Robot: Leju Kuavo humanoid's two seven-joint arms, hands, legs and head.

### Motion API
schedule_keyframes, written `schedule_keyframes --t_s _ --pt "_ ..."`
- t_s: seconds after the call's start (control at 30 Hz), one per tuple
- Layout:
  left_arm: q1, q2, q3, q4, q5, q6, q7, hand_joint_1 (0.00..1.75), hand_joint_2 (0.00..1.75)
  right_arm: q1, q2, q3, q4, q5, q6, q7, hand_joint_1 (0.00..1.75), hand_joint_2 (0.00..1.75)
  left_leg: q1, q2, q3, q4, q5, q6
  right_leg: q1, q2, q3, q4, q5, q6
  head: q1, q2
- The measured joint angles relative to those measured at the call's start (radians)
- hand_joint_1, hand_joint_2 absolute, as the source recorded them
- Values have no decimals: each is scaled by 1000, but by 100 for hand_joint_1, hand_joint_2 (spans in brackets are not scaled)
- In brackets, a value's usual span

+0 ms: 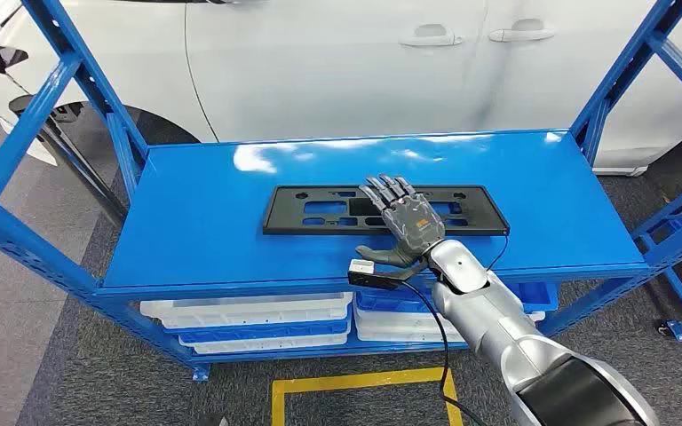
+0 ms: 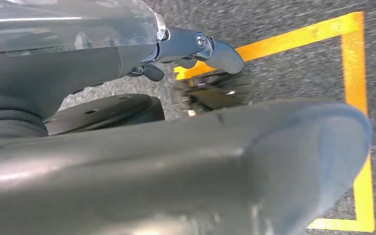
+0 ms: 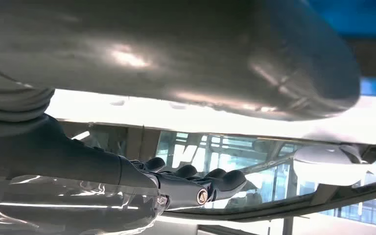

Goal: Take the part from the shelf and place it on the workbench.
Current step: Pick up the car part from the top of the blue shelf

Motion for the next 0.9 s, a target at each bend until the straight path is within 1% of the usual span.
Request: schedule_keyframes --t_s 0.03,0.07,0.1,0.13,0.2,0.23,0.27,0.3,0.33,0.37,0.4,0.43,0.47,0.5,0.53,0.57,0.6,0.63,0.7,0.73,0.77,0.8,0.83,0.9 --pt "1 0 0 0 0 1 0 0 0 1 1 0 1 0 2 0 0 58 0 0 9 -44 29 3 0 0 6 1 -8 2 0 0" --pt "2 1 0 1 0 1 1 0 0 1 1 0 2 -1 3 0 0 87 -2 -1 16 -64 40 6 2 1 9 2 -14 5 0 0" --pt "2 1 0 2 0 2 1 0 0 1 2 0 4 -2 7 0 0 131 -4 -1 32 -113 62 11 4 3 15 4 -24 10 0 0" --pt "1 2 1 2 0 3 1 0 0 1 3 0 6 -3 10 -1 0 175 -6 -2 41 -139 64 17 5 4 17 5 -31 16 0 0" --pt "-2 2 1 3 0 3 1 0 0 1 4 0 9 -4 14 -4 0 175 -8 -4 51 -153 43 29 5 4 19 0 -38 26 0 0" --pt "-3 3 1 3 1 4 1 0 0 0 4 0 9 -5 14 -5 0 175 -7 -5 54 -157 39 35 3 2 22 1 -44 31 0 0" --pt "-3 3 1 3 1 4 1 0 0 -2 4 0 9 -7 14 -6 0 175 -5 -4 60 -162 36 40 2 1 17 17 -56 37 0 0" --pt "-4 3 1 3 1 4 1 0 0 -4 5 0 10 -7 14 -7 0 175 -2 -4 67 -167 33 44 2 0 0 54 -75 42 0 0" --pt "-4 3 1 3 1 4 1 0 0 -4 5 -1 10 -8 15 -7 0 175 -1 -4 71 -170 31 47 0 -1 -34 114 -100 46 0 0" --pt "-5 3 1 3 1 4 1 0 0 -3 5 -1 12 -8 15 -8 0 175 -1 -3 73 -171 28 49 -1 -1 -79 186 -125 49 0 0" --pt "-6 3 1 3 0 4 1 0 0 0 4 -1 13 -7 17 -10 0 175 0 -4 75 -171 26 49 -2 -2 -124 253 -141 52 0 0" --pt "-5 3 1 3 0 4 1 0 0 4 4 -1 15 -8 19 -12 0 175 0 -4 77 -170 23 50 -3 -2 -160 294 -140 54 0 0" --pt "-5 3 1 3 0 4 1 0 0 8 4 -1 17 -8 22 -15 0 175 0 -4 81 -169 20 49 -5 -2 -177 298 -117 55 0 0" --pt "-4 3 1 3 -1 4 1 0 0 10 4 -1 18 -9 24 -17 0 175 0 -5 86 -167 16 47 -6 -3 -174 259 -74 55 0 0" --pt "-3 3 2 3 -2 3 1 0 0 11 3 -1 19 -11 25 -19 0 175 0 -5 93 -166 11 45 -7 -5 -154 192 -21 53 0 0" --pt "-3 3 2 3 -3 3 1 0 0 11 2 -1 19 -13 26 -20 0 175 -1 -6 98 -164 7 41 -6 -7 -130 122 20 49 0 0" --pt "-3 3 2 3 -4 3 1 0 0 10 1 -2 19 -15 27 -21 0 175 -3 -6 102 -164 4 37 -4 -8 -110 68 46 44 0 0" --pt "-4 3 2 3 -4 3 1 0 0 10 1 -2 19 -17 28 -22 0 175 -4 -5 103 -164 2 31 -1 -9 -100 37 57 39 0 0" --pt "-6 3 2 3 -5 3 1 0 0 10 0 -2 19 -17 29 -24 0 175 -5 -4 104 -167 3 20 3 -7 -99 24 56 27 0 0" --pt "-6 3 2 3 -5 3 1 0 0 11 0 -2 19 -17 28 -25 0 175 -5 -4 105 -167 2 14 1 -7 -97 21 59 21 0 0" --pt "-5 3 2 3 -6 3 1 0 0 10 0 -2 19 -17 28 -26 0 175 -5 -3 102 -157 -7 9 -1 -7 -95 17 62 14 0 0" --pt "-4 3 2 3 -6 3 1 0 0 10 0 -3 19 -16 27 -26 0 175 -4 -3 91 -129 -26 5 -4 -7 -92 13 65 7 0 0" --pt "-4 3 2 3 -7 3 1 0 0 10 -1 -3 19 -14 25 -26 0 175 -4 -3 70 -77 -55 3 -4 -7 -89 10 67 2 0 0" --pt "-4 3 2 3 -8 2 1 0 0 12 0 -3 18 -3 24 -25 0 175 -3 -3 7 63 -120 -1 0 -7 -88 10 66 -3 0 0"
